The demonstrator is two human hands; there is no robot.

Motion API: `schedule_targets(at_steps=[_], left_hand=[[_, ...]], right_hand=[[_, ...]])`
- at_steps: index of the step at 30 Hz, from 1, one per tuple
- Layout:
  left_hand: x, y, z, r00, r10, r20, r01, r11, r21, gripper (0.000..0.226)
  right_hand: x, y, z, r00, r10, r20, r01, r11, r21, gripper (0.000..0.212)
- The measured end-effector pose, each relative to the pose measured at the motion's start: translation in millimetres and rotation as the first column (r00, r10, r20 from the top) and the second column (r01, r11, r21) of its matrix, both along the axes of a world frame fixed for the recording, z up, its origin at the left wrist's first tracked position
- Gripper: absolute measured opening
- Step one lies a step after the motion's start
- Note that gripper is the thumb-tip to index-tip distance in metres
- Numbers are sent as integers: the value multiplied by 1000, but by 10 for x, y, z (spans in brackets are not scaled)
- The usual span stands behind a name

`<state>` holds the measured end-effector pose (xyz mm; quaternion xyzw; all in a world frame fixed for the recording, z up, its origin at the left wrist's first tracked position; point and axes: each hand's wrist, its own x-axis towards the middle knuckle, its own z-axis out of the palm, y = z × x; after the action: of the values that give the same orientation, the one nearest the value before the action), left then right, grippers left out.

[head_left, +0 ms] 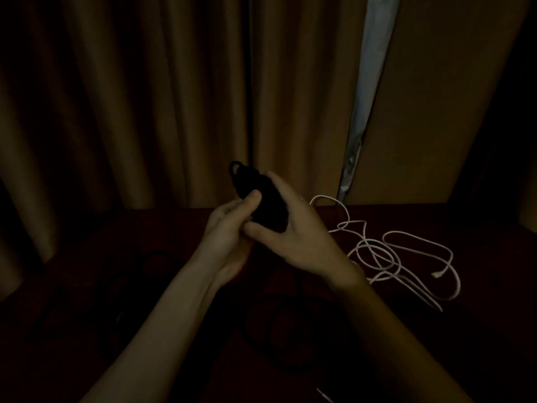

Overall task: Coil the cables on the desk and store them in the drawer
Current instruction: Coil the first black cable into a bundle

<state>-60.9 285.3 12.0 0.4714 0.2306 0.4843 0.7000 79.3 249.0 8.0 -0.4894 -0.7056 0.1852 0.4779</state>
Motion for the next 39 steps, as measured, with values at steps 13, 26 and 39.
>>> schedule_targets(at_steps=[13,26,39], left_hand=[[-303,141,-15,864,-15,-503,207,922,327,69],[-382,-29,239,742,356,-568,366,495,788,66],[-145,-29,83,955,289,-61,-194,772,605,35]], right_hand=[[329,-277,248,986,164,-21,-165,968,-191,73],[280,-237,238,868,275,-414,-404,875,-266,24],[-68,-110,125,764,44,-644,-242,945,-222,51]])
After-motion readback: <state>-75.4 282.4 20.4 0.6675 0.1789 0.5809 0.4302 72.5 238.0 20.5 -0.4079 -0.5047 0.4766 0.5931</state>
